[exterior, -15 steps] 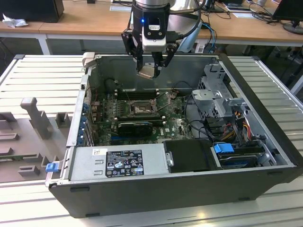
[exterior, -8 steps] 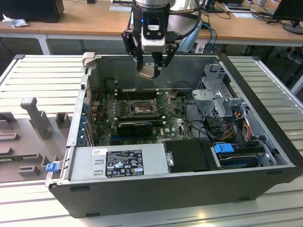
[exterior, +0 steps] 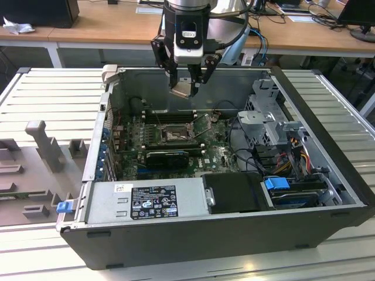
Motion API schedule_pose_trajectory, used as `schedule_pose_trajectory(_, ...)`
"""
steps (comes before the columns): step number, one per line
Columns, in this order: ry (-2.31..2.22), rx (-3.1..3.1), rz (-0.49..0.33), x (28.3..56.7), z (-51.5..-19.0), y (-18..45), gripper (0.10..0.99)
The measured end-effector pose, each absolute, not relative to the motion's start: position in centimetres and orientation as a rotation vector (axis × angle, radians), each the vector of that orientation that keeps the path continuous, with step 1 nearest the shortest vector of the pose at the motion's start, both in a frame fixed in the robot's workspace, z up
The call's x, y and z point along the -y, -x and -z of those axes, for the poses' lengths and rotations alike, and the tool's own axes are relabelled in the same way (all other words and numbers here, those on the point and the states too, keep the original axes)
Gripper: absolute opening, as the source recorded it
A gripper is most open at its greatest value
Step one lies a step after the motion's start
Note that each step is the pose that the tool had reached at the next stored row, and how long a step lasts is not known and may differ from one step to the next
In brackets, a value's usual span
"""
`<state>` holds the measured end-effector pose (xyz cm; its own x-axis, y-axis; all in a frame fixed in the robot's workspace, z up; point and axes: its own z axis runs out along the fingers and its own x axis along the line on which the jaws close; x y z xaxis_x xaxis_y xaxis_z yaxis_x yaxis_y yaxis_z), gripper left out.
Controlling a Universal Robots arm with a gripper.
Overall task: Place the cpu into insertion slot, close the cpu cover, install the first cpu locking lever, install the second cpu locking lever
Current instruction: 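Place the cpu into insertion slot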
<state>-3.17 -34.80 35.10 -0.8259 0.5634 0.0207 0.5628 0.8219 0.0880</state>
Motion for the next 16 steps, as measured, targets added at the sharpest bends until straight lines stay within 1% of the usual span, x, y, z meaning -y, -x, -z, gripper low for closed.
schedule_pose_trajectory(16,-0.997,-2.967,-0.141,34.8,-35.05,3.17,0.525)
